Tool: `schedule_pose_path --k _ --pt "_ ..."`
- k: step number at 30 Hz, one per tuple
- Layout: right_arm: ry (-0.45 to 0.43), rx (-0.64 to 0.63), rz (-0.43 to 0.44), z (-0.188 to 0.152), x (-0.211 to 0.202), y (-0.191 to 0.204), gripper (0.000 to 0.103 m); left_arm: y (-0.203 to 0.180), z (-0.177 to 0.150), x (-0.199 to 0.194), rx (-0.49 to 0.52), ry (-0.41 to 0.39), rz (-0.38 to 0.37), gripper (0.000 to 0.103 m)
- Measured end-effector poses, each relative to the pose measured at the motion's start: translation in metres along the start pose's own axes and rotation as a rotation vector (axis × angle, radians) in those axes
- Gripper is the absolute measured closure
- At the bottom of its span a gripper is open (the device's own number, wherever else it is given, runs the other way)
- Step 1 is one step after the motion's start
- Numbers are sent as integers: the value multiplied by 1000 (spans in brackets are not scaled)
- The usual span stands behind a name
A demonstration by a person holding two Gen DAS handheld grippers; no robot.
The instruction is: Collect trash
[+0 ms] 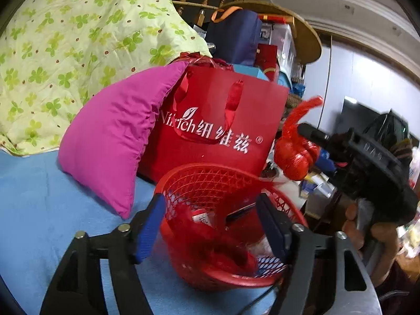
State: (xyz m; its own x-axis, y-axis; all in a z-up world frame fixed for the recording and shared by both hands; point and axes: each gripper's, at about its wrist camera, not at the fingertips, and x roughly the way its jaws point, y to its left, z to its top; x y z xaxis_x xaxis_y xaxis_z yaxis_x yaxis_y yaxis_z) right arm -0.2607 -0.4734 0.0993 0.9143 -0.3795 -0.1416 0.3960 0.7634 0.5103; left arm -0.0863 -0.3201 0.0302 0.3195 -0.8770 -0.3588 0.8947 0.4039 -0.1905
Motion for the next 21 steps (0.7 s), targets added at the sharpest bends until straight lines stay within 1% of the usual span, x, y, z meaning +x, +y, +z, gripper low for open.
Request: schedule_pose_path --k 1,4,6,11,13,21 --pt "3 -5 0 -1 0 1 39 1 0 0 9 7 16 20" --pt "2 -31 -3 -2 0 6 39 8 -1 -4 2 8 52 12" --pt "1 -40 5 -4 0 10 39 15 -1 -4 -9 26 92 8" --pt "13 -43 18 -7 4 17 39 31 -3 -2 7 98 233 8" --pt "18 -45 24 -9 7 21 39 38 -4 -6 12 109 284 8" --pt "37 -70 44 -20 19 45 39 64 -4 -27 -12 116 422 5"
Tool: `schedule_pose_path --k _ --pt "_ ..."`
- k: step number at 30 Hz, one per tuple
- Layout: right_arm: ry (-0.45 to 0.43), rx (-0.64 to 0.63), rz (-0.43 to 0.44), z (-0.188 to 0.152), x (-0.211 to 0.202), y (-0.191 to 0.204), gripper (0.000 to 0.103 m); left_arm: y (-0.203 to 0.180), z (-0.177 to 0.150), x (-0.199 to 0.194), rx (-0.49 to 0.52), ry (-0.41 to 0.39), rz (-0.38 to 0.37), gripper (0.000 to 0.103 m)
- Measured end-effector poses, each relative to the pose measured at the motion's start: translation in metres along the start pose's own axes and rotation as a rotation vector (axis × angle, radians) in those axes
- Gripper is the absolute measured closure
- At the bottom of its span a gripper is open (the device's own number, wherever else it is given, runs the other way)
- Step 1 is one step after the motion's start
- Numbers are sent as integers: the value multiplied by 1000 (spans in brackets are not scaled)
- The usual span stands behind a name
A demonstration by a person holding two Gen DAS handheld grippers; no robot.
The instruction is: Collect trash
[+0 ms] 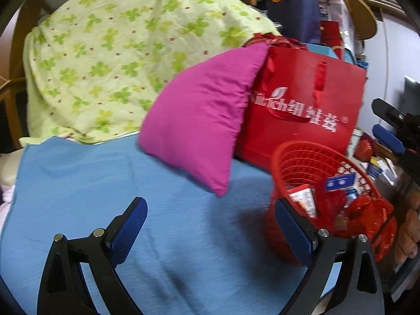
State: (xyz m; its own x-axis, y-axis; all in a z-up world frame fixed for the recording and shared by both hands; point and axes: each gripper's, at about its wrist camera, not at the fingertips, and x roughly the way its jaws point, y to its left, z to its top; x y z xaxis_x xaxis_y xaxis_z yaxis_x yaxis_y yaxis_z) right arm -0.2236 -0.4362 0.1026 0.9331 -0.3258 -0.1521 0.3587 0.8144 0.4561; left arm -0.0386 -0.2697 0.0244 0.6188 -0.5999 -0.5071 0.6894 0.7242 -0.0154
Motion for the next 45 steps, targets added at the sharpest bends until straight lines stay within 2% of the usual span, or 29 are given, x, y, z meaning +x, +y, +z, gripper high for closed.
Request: schedule_pose_path --k 7,13,16,21,27,32,38,45 --pt "15 -19 -1 -10 12 20 37 17 2 -11 7 -12 59 4" --pt "17 -40 -57 -17 10 37 36 30 5 -29 -7 -17 116 4" --pt "9 -48 -101 -21 -10 45 30 34 7 -49 -22 -29 172 3" --pt "42 -88 -135 -20 -51 60 29 34 6 -91 -53 -39 248 2" --pt "69 -84 -105 -2 -98 76 28 24 8 -145 -43 -56 287 1" --pt "69 -120 -88 13 -137 94 24 14 18 -189 -55 -45 289 1" --pt "43 -168 -114 31 -186 109 19 -11 29 -241 35 -86 318 1" --pt "56 -204 -152 41 -215 118 18 -33 39 -278 75 -130 291 1"
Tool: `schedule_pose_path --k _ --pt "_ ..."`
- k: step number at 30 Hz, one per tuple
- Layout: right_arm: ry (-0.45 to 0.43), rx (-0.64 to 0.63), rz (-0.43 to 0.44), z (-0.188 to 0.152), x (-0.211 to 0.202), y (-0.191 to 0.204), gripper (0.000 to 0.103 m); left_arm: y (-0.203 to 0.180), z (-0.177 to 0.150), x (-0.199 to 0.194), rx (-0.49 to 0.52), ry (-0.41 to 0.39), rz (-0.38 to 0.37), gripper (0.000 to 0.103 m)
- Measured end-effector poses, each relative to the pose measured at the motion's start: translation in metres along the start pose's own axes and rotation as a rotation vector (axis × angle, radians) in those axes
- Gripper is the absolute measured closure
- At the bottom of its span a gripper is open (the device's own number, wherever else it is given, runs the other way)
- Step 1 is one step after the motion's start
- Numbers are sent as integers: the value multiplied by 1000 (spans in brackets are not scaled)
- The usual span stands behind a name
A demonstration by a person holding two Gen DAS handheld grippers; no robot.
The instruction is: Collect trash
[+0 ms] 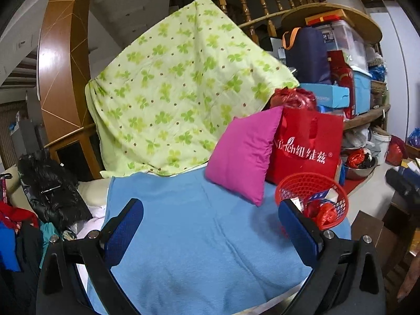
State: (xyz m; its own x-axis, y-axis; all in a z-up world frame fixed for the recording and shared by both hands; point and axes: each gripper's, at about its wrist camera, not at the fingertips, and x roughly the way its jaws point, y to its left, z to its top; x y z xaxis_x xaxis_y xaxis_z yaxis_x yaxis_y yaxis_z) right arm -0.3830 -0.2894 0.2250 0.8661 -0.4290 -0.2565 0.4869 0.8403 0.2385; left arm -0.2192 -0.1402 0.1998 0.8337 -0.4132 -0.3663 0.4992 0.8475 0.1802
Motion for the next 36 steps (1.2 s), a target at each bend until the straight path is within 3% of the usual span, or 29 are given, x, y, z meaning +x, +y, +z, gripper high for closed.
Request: schedule_pose_path --k 12,36 --pt "-2 -35 -11 2 -19 6 18 -3 3 -22 5 -3 27 1" --pt "42 -37 -16 -3 -8 6 18 3 -12 -23 14 17 22 0"
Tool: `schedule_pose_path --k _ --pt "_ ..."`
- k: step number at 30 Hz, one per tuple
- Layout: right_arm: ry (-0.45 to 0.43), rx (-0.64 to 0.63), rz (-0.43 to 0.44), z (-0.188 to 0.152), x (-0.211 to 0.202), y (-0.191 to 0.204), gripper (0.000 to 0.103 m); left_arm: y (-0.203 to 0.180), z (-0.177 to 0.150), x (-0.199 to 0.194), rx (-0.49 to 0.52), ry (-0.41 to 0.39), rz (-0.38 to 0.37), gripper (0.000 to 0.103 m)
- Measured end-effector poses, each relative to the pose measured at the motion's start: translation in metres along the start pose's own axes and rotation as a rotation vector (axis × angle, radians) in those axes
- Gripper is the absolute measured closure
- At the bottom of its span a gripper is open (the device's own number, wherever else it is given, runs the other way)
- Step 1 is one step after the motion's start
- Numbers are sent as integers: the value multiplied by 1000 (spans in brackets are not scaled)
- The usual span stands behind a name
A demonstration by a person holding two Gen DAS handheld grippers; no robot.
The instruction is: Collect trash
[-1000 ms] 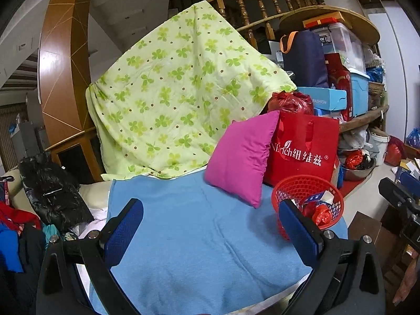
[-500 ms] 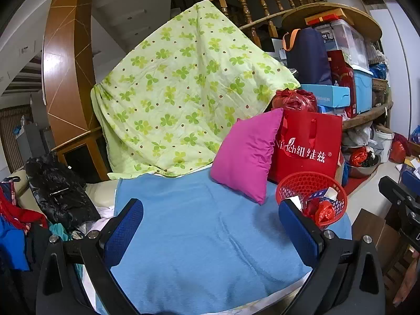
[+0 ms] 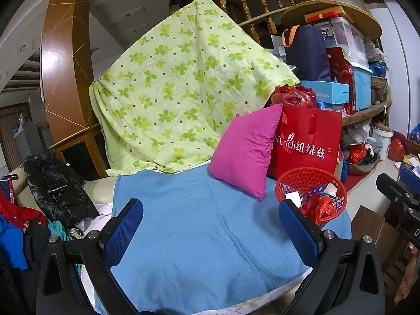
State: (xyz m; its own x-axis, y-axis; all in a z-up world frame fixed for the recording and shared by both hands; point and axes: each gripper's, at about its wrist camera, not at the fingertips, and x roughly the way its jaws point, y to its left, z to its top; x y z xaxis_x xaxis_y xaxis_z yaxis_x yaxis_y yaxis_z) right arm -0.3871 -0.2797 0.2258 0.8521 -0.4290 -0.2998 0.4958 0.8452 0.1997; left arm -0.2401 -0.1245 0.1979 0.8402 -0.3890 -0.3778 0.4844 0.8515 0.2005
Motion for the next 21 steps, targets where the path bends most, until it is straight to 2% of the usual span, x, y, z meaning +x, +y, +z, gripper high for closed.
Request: schedule_pose_path --k 21 --pt "27 -15 6 -7 8 9 18 13 -6 10 -24 42 -29 0"
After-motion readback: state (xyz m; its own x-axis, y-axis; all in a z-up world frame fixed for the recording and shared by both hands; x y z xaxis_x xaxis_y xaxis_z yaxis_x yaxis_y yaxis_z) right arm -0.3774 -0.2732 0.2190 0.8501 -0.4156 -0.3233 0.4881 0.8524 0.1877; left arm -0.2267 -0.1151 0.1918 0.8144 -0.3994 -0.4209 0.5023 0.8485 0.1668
